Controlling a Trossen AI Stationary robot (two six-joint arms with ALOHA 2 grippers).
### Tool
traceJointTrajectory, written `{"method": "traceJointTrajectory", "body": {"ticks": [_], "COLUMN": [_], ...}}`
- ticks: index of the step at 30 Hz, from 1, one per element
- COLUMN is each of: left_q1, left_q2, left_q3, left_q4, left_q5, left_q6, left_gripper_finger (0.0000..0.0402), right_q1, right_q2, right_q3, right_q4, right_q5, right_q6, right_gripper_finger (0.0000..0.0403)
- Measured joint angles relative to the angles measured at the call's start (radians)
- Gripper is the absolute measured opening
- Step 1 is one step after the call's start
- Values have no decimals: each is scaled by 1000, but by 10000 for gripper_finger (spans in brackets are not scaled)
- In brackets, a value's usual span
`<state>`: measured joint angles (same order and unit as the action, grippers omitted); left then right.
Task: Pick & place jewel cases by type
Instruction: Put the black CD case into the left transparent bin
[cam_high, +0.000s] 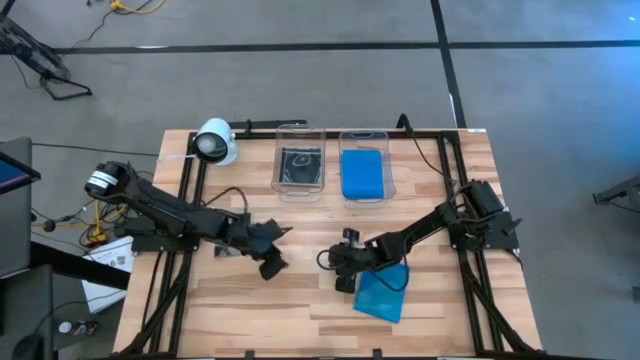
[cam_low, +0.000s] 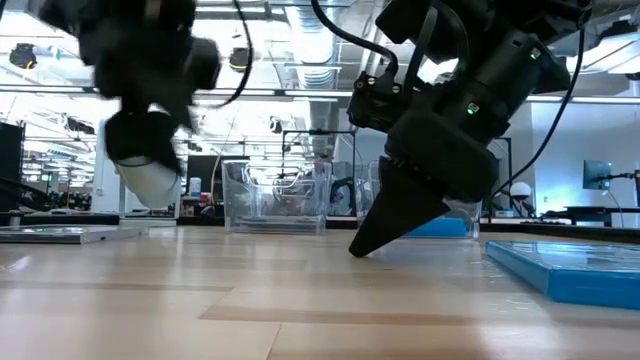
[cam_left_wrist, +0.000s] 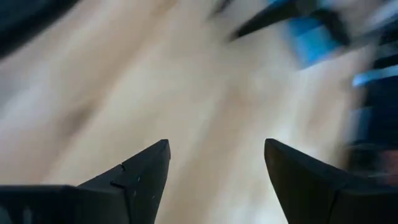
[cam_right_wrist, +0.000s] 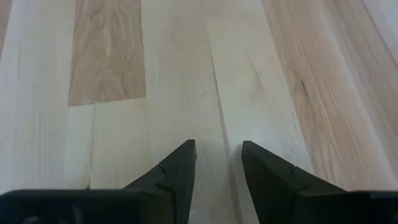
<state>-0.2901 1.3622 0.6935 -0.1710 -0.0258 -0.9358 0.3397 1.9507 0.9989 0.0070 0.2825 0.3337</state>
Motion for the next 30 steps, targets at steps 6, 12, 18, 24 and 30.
{"method": "traceJointTrajectory", "body": {"ticks": [6, 12, 18, 24, 30], "left_q1": [-22, -37, -14, 26, 47], "left_q2": [6, 9, 13, 13, 13], "left_q3": [100, 103, 40, -31, -60], "left_q4": [-598, -930, -1000, -982, -991], "left_q5": [-162, -299, -311, -320, -405], "left_q6": [-6, -127, -214, -243, -264], "left_gripper_finger": [257, 257, 252, 229, 207], "right_q1": [3, 4, 5, 6, 6], "right_q2": [0, 2, 2, 2, 2], "right_q3": [-1, -2, -2, -2, -2], "right_q4": [6, 19, 23, 24, 27], "right_q5": [2, 5, 4, 4, 3], "right_q6": [-19, -28, -28, -28, -28], "right_gripper_finger": [127, 127, 127, 127, 127]}}
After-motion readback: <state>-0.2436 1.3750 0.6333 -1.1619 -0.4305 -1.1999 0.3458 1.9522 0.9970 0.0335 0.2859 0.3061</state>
